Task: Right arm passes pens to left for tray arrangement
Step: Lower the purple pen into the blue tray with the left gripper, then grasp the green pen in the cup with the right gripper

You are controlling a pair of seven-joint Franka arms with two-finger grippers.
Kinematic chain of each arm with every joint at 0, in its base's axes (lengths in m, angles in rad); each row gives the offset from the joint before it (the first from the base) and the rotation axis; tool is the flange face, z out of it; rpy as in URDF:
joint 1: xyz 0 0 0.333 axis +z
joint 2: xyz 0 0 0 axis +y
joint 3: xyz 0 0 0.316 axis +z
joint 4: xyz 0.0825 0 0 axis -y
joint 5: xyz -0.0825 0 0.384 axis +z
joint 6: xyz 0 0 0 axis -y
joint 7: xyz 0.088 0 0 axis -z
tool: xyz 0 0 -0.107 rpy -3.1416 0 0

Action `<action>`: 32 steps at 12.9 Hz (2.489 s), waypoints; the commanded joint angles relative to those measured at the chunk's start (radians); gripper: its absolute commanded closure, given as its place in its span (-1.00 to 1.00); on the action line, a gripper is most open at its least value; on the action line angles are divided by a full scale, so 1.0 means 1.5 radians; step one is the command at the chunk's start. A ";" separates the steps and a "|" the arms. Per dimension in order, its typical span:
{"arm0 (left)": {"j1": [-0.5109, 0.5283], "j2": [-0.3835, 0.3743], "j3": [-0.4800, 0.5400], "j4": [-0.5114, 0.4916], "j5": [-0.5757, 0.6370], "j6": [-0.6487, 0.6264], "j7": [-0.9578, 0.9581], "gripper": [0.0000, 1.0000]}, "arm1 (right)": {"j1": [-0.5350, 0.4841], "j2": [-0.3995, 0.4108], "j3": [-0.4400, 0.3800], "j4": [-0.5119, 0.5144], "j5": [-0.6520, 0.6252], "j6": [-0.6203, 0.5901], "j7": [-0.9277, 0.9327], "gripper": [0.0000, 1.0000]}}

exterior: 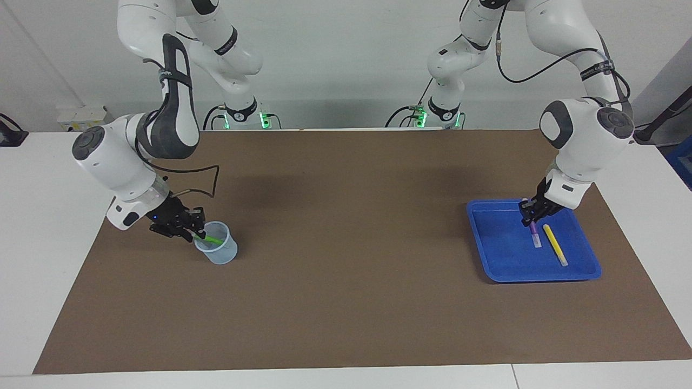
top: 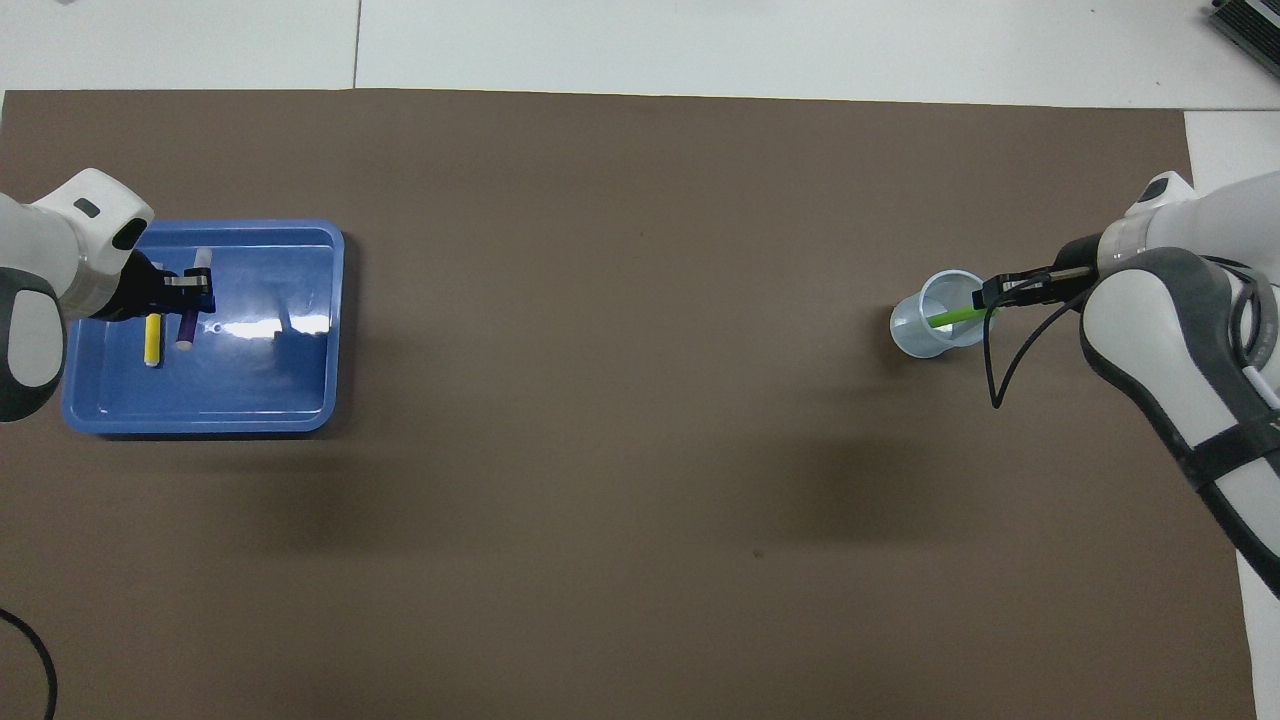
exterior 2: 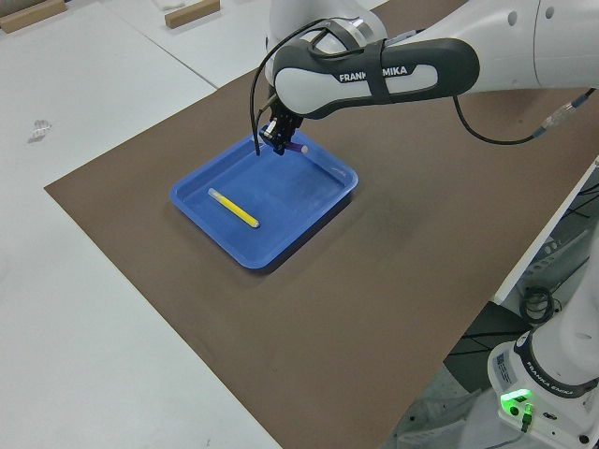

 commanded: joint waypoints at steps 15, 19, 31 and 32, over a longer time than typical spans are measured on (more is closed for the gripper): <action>0.028 0.057 0.005 -0.077 0.070 0.134 0.047 1.00 | -0.013 -0.045 0.009 0.109 -0.013 -0.195 -0.018 0.90; 0.029 0.058 0.004 -0.070 0.069 0.128 0.046 0.81 | -0.013 -0.076 0.009 0.132 -0.011 -0.261 0.003 0.95; -0.009 0.028 -0.004 0.019 -0.008 -0.006 -0.079 -0.86 | 0.023 -0.085 0.019 0.211 0.082 -0.340 0.180 1.00; -0.026 0.018 -0.005 0.016 -0.011 -0.008 -0.126 -1.00 | 0.034 -0.084 0.019 0.210 0.096 -0.314 0.219 1.00</action>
